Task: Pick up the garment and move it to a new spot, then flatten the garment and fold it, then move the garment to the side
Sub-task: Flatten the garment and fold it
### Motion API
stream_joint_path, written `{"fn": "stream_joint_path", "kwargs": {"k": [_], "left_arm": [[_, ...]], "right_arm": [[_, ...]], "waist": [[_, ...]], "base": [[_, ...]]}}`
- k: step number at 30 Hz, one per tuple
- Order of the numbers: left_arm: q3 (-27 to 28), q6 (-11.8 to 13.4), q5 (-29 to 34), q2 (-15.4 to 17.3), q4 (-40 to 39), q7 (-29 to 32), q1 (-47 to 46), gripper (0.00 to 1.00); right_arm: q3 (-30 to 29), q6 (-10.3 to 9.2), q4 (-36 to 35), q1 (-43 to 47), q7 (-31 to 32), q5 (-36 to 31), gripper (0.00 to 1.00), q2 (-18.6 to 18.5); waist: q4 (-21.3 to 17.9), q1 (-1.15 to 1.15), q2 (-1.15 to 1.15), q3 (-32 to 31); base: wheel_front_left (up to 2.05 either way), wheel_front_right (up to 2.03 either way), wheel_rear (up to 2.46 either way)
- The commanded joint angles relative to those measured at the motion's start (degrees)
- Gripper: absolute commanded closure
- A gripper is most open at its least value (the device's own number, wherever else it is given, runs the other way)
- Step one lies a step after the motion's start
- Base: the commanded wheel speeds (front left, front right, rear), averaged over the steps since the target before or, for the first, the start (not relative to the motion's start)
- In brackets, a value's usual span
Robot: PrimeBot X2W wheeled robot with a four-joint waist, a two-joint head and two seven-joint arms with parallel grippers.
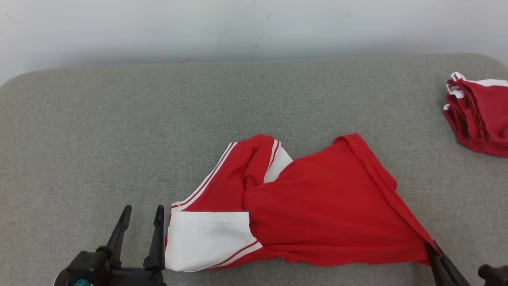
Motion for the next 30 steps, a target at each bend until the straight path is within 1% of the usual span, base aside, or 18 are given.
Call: {"fn": "stream_joint_path", "kwargs": {"k": [1, 5, 10, 13, 16, 17, 18, 24, 25, 26, 27, 28, 30], "left_arm": [[0.1, 0.1, -0.6, 0.0, -0.1, -0.1, -0.1, 0.0], [-0.4, 0.4, -1.0, 0.0, -0.5, -0.1, 0.3, 0.0], [-1.0, 0.8, -1.1, 0.0, -0.4, -0.1, 0.3, 0.0], [-1.5, 0.9, -1.1, 0.0, -0.2, -0.1, 0.1, 0.0], [-1.9, 0.8, -1.0, 0.0, 0.2, -0.1, -0.3, 0.0], [-2.0, 0.8, -1.1, 0.0, 0.4, -0.1, -0.5, 0.0], [-2.0, 0.8, -1.1, 0.0, 0.4, -0.1, -0.5, 0.0], [-2.5, 0.6, -1.3, 0.0, 1.0, -0.1, -0.7, 0.0], [-2.5, 0.6, -1.3, 0.0, 1.2, -0.1, -0.6, 0.0], [-2.5, 0.6, -1.3, 0.0, 1.3, -0.1, -0.4, 0.0], [-2.3, 0.6, -1.2, 0.0, 1.3, -0.1, -0.2, 0.0], [-2.2, 0.5, -1.1, 0.0, 1.4, -0.1, 0.1, 0.0], [-1.8, 0.5, -1.0, 0.0, 1.5, -0.1, 0.7, 0.0]], "right_arm": [[-0.4, -0.17, -1.3, 1.5, 0.6, 0.9, 1.0, -0.3], [-1.2, -0.17, -4.0, 3.1, 2.0, 1.7, 1.0, -0.3], [-0.6, -0.17, -5.0, 1.1, 2.9, 1.0, 1.0, -0.5], [0.3, -0.17, -4.2, -1.2, 3.6, 0.6, 1.0, -1.1], [1.2, -0.17, -1.9, -4.3, 3.9, 0.5, 1.0, -2.1], [1.7, -0.17, 0.4, -6.3, 4.0, 0.5, 1.0, -2.8], [1.7, -0.17, 0.4, -6.3, 4.0, 0.5, 1.0, -2.8], [1.9, -0.17, 10.0, -10.9, 4.5, 2.3, 1.0, -4.0], [2.1, -0.17, 11.6, -11.3, 4.7, 2.6, 0.93, -4.3], [2.5, -0.17, 12.8, -11.7, 4.3, 2.9, 0.74, -4.3], [2.9, -0.17, 13.8, -12.2, 3.7, 3.3, 0.18, -4.3], [3.2, -0.17, 14.5, -12.4, 3.1, 3.8, 0.0, -4.2], [3.7, -0.17, 15.3, -12.3, 1.7, 5.1, 0.0, -3.7]], "waist": [[-0.1, 0.0, 0.0, 0.3], [-0.1, 0.0, 0.0, 0.5], [0.4, 0.0, 0.0, 0.2], [1.2, 0.0, 0.0, -0.2], [2.3, 0.0, 0.0, -0.5], [3.2, 0.0, 0.0, -0.6], [3.2, 0.0, 0.0, -0.6], [5.8, 0.0, 0.0, -1.0], [6.1, 0.0, 0.0, -1.1], [6.3, 0.0, 0.0, -1.2], [6.5, 0.0, 0.0, -1.4], [6.5, 0.0, 0.0, -1.6], [6.4, 0.0, 0.0, -2.1]], "base": [[0.0, 0.0, 0.0], [0.0, 0.0, 0.0], [0.0, 0.0, 0.0], [0.0, 0.0, 0.0], [0.0, 0.0, 0.0], [0.0, 0.0, 0.0], [0.0, 0.0, 0.0], [0.0, 0.0, 0.0], [0.0, 0.0, 0.0], [0.0, 0.0, 0.0], [0.0, 0.0, 0.0], [0.0, 0.0, 0.0], [0.0, 0.0, 0.0]]}}
